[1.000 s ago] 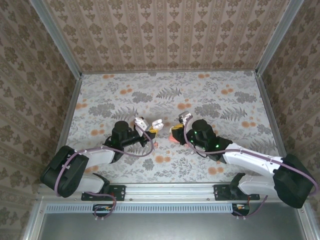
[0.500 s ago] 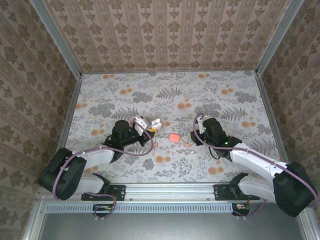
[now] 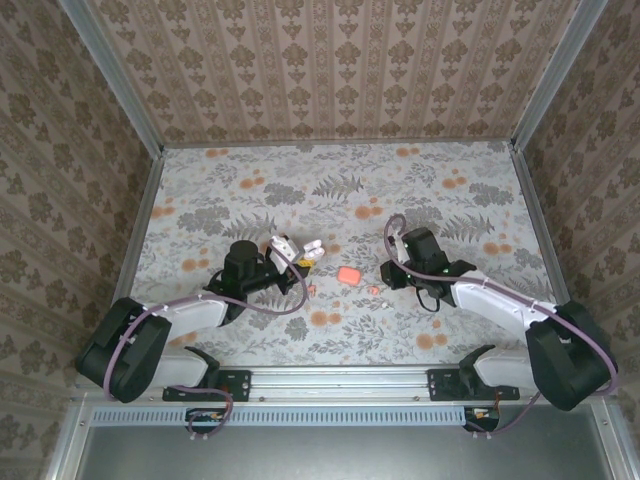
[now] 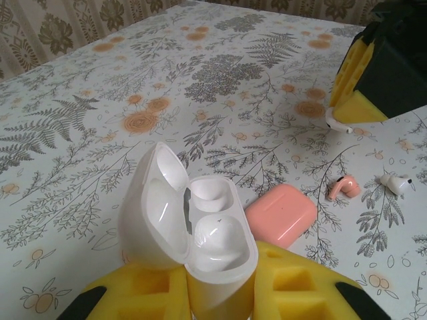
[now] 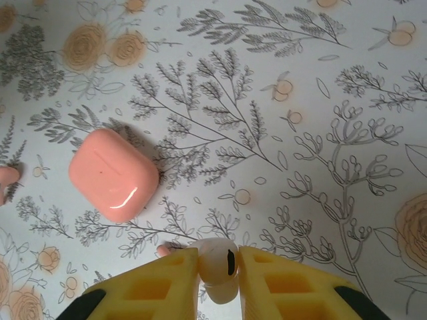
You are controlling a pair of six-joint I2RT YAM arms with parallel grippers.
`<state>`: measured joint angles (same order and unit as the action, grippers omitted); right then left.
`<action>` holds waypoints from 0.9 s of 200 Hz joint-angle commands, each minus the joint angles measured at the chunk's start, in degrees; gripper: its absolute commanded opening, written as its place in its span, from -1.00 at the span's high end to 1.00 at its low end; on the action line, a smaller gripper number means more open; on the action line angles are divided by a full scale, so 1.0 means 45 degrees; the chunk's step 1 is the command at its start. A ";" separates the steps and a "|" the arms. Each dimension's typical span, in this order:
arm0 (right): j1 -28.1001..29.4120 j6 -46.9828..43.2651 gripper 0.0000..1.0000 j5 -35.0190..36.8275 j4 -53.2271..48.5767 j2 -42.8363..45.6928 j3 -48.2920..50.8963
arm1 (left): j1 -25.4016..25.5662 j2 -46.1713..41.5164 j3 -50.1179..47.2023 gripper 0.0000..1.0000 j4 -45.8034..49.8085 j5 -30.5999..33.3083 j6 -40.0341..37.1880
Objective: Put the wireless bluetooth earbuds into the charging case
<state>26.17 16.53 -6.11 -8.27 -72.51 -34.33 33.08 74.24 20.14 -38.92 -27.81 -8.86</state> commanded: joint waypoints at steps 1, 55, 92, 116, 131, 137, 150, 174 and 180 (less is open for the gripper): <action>-0.0273 0.0320 0.54 -0.0086 -0.1235 -0.0591 -0.0481 | 0.0127 -0.0145 0.0136 0.83 0.0044 -0.0167 -0.0386; -0.0537 0.0993 0.51 0.0993 -0.2983 -0.2177 -0.1811 | 0.0144 -0.0384 0.0143 0.83 0.0386 -0.0011 -0.0546; -0.0596 0.1190 0.50 0.1252 -0.4287 -0.3298 -0.2916 | 0.0159 -0.0480 0.0115 0.83 0.0463 0.0055 -0.0548; -0.0586 0.1364 0.48 0.1375 -0.4802 -0.3749 -0.3356 | 0.0168 -0.0612 0.0062 0.83 0.0557 0.0143 -0.0574; -0.0592 0.1698 0.44 0.1295 -0.4909 -0.3615 -0.3622 | 0.0166 -0.0705 0.0076 0.83 0.0688 0.0201 -0.0602; -0.0601 0.1909 0.42 0.1215 -0.5269 -0.3473 -0.3717 | 0.0176 -0.0751 0.0110 0.83 0.0812 0.0259 -0.0573; -0.0595 0.2568 0.36 0.0994 -0.5673 -0.3154 -0.3999 | 0.0188 -0.0832 0.0236 0.83 0.1133 0.0461 -0.0516; -0.0610 0.3702 0.26 0.0949 -0.6960 -0.2842 -0.4802 | 0.0188 -0.0967 0.0348 0.83 0.1420 0.0629 -0.0414; -0.0617 0.3895 0.23 0.0957 -0.7382 -0.2879 -0.5095 | 0.0188 -0.1006 0.0348 0.83 0.1421 0.0662 -0.0414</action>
<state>23.77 27.75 -1.78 -32.75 -87.64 -52.56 33.47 71.26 20.16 -34.52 -25.93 -10.28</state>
